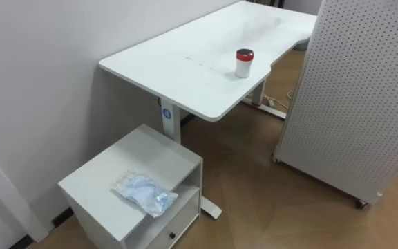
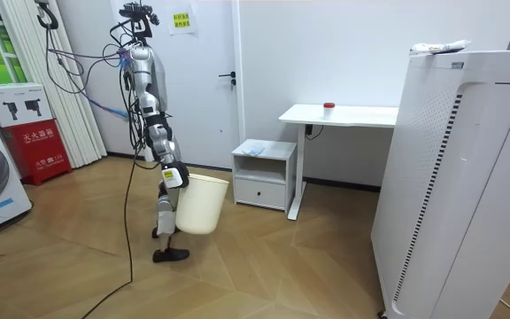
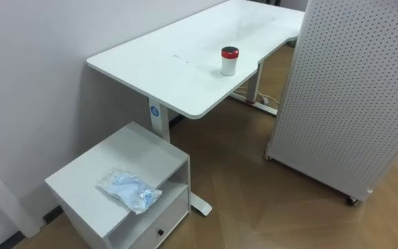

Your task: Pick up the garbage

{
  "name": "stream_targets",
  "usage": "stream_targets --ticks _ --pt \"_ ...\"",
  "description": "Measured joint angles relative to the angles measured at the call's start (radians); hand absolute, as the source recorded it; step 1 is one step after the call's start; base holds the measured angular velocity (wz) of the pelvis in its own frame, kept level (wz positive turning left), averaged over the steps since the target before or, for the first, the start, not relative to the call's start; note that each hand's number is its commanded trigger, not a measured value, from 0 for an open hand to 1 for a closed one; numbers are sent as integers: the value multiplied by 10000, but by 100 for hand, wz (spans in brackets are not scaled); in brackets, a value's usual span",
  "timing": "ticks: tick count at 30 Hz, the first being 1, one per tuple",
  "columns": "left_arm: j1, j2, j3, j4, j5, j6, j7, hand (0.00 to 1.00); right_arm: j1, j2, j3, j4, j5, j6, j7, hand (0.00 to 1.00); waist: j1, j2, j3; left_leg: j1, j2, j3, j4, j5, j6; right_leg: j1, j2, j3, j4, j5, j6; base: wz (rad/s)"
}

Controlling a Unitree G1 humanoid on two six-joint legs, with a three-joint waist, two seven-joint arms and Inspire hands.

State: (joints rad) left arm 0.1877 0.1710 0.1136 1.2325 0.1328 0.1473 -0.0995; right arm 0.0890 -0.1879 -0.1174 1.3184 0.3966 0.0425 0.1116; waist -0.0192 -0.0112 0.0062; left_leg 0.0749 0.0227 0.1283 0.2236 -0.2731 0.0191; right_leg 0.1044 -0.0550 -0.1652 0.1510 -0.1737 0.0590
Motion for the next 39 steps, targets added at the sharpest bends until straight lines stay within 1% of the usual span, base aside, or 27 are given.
stream_targets --ticks 7,10,16,21,22,23,24,25,26,27,28,29,30,31,32,33,34,35,36,37,38,39 --pt "3 1 4 0 9 -14 6 0 -44 -13 103 -13 -70 -19 -1 100 10 6 -4 -38 8 42 -1 0 0 -67 0 -23 2 0 0 0" --pt "-5 30 23 -6 13 -15 6 0 -81 -12 97 2 -70 8 4 100 -11 -67 -37 -92 14 10 42 0 0 -89 -4 -72 1 0 0 0" --pt "7 44 27 -114 90 -6 4 0 -95 -15 98 -3 -67 25 90 100 5 -122 -34 -101 20 12 80 0 0 -84 -2 -39 7 0 0 0" --pt "25 110 11 -159 96 7 9 0 -93 -10 162 5 -67 69 122 100 13 -219 -25 -85 112 44 159 -21 -31 -69 16 -26 87 -37 -60 -1" --pt "22 132 24 -134 118 37 14 0 -108 -8 177 -3 -69 115 113 100 32 -244 -1 -119 189 68 334 -109 -71 -105 62 -40 222 -86 -136 -9" --pt "24 164 61 -106 195 64 13 0 -108 -9 169 -3 -107 154 115 100 61 -238 46 -202 273 82 655 -287 -128 -178 99 -87 481 -276 -242 -9" --pt "26 173 123 -75 209 72 13 0 -105 -11 154 0 -120 175 119 100 55 -255 52 -265 334 86 853 -385 -152 -201 122 -138 624 -376 -255 -5" --pt "21 186 231 -5 256 87 13 0 -97 -20 150 10 -120 234 111 100 55 -272 69 -330 488 83 1291 -609 -230 -267 202 -193 935 -584 -338 -7" --pt "52 197 247 37 250 96 13 0 -86 -20 157 31 -118 255 95 100 93 -268 61 -426 684 89 1760 -869 -347 -336 322 -225 1254 -782 -435 -9" --pt "55 197 279 41 256 111 13 0 -86 -20 156 26 -118 251 95 100 113 -245 51 -499 735 99 2021 -996 -406 -404 391 -259 1437 -894 -500 -17" --pt "43 202 364 37 263 144 8 0 -91 -21 150 17 -117 244 97 100 193 -242 42 -642 898 153 2508 -1146 -507 -603 444 -297 1831 -1172 -611 -14" --pt "45 206 398 49 259 165 18 0 -88 -28 147 22 -116 247 65 100 250 -312 42 -806 998 150 3021 -1163 -535 -723 462 -297 2207 -1417 -749 -11" --pt "60 202 401 45 263 179 22 0 -70 -47 146 33 -116 247 24 100 251 -336 38 -927 1061 151 3387 -1155 -541 -727 482 -286 2333 -1531 -809 -4" --pt "125 197 401 40 261 217 22 0 -4 -100 143 46 -128 244 -30 100 246 -345 23 -1250 1227 104 4274 -1087 -578 -696 527 -211 2525 -1764 -970 0" --pt "192 216 405 33 247 224 26 0 22 -143 138 8 -134 236 -49 100 251 -328 11 -1686 1361 -69 5216 -870 -516 -673 622 -142 2671 -1910 -1090 0" --pt "236 230 404 40 240 225 29 0 -7 -151 139 19 -134 245 -72 100 243 -338 22 -1955 1381 -197 5702 -658 -432 -621 647 -98 2712 -1950 -1140 0" --pt "386 232 395 41 153 224 30 0 35 -167 139 14 -124 247 -108 100 239 -464 27 -2435 1184 -520 6304 -392 -263 -442 681 173 2733 -2051 -1284 12" --pt "432 202 355 25 118 219 29 0 168 -208 140 0 -69 243 -161 100 215 -556 18 -2867 693 -545 5988 -497 -125 -404 612 480 2802 -2163 -1336 15" --pt "468 174 278 -11 89 220 29 0 201 -267 146 -2 -55 258 -201 100 245 -554 20 -3101 458 -535 5683 -495 -124 -403 567 613 2809 -2200 -1345 0" --pt "569 137 207 -80 10 222 27 0 223 -349 187 -3 67 347 -298 100 414 -531 20 -3513 114 -478 4811 -437 -176 -360 522 860 2776 -2221 -1310 -31" --pt "604 154 225 -78 -56 219 41 0 194 -370 191 -3 162 350 -367 100 568 -501 5 -3890 -59 -426 3550 -138 -311 -303 480 837 2751 -2270 -1356 -39" --pt "628 184 244 -67 -88 215 60 0 161 -354 199 6 156 349 -387 100 594 -499 10 -4074 -98 -396 3102 447 -210 -263 470 856 2743 -2331 -1351 -33"
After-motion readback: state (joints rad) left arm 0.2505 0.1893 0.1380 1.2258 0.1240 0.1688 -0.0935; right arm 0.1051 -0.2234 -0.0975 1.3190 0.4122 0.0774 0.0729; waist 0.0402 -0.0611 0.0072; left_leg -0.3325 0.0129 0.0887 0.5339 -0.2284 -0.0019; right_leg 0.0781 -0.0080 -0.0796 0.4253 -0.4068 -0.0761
